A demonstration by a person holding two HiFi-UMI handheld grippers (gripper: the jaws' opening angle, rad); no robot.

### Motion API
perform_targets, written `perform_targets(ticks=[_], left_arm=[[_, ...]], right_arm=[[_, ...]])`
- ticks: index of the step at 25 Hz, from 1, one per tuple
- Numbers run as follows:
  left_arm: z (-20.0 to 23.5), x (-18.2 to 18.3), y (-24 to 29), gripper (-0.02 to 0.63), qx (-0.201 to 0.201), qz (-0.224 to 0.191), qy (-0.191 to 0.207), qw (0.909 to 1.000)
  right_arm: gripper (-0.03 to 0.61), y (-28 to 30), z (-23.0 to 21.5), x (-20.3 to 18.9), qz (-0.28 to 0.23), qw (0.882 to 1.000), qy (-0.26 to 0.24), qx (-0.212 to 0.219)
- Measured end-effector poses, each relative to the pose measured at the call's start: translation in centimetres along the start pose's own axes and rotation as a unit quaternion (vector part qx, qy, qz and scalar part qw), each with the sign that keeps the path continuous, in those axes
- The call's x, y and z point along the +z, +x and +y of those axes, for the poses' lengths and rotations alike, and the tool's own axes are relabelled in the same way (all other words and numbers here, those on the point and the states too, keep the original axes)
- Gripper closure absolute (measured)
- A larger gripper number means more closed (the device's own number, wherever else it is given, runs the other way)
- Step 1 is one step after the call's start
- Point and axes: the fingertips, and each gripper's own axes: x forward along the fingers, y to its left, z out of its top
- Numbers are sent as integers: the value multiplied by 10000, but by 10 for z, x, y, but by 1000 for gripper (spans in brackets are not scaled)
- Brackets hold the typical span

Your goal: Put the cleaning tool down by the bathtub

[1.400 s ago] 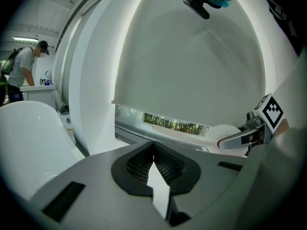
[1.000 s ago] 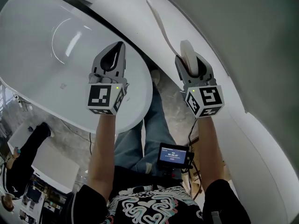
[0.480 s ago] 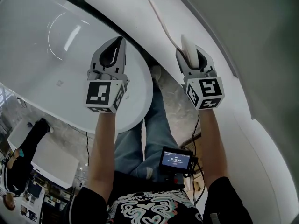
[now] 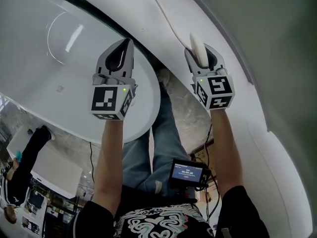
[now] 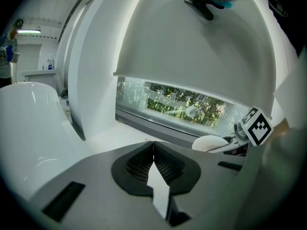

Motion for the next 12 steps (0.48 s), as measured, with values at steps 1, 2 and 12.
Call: perform_targets(ticks=[1, 2, 12], left_arm=[[0, -1, 2, 597, 1, 10, 2, 10000], [0, -3, 3, 597, 3, 17, 3, 10000], [2, -23, 12, 597, 5, 93, -97, 9999]], right_arm=[[368, 3, -1, -2, 13, 10000, -9, 9], [368, 6, -2, -4, 27, 10000, -15, 14], [368, 31, -6, -32, 309, 9994, -152, 25]])
